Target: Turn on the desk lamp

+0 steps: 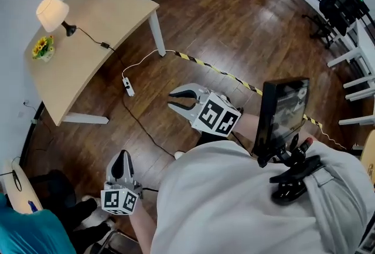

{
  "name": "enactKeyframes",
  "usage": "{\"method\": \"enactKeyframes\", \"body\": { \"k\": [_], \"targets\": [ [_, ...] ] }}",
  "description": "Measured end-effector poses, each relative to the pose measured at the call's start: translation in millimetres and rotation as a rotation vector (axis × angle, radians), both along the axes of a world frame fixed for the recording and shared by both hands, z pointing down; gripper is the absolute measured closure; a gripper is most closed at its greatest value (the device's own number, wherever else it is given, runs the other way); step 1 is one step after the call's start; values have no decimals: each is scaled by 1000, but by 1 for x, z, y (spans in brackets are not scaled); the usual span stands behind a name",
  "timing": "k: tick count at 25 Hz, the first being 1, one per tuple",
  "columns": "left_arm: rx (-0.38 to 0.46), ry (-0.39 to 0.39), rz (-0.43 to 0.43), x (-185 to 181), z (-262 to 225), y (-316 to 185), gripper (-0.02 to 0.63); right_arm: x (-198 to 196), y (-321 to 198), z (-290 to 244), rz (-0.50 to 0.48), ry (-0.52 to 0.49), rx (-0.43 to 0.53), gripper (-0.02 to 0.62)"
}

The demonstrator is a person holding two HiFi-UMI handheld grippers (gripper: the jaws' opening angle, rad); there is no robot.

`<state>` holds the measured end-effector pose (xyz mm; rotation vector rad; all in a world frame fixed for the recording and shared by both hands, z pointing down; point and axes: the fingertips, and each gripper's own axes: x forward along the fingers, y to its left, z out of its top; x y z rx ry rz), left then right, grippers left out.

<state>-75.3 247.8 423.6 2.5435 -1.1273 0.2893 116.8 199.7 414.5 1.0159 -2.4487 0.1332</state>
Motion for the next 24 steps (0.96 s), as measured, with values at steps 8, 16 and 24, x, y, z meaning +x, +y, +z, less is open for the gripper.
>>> {"method": "enactKeyframes", "body": {
  "k": [8,16,24],
  "targets": [
    [2,-4,11,10,1,10,589,6,12,-2,-6,26,2,525],
    [-4,-11,2,10,2,12,589,5,10,0,-21,30,1,528],
    [-35,-28,31,1,-3,10,589,-6,13,2,-7,8,-36,529]
  ]
}}
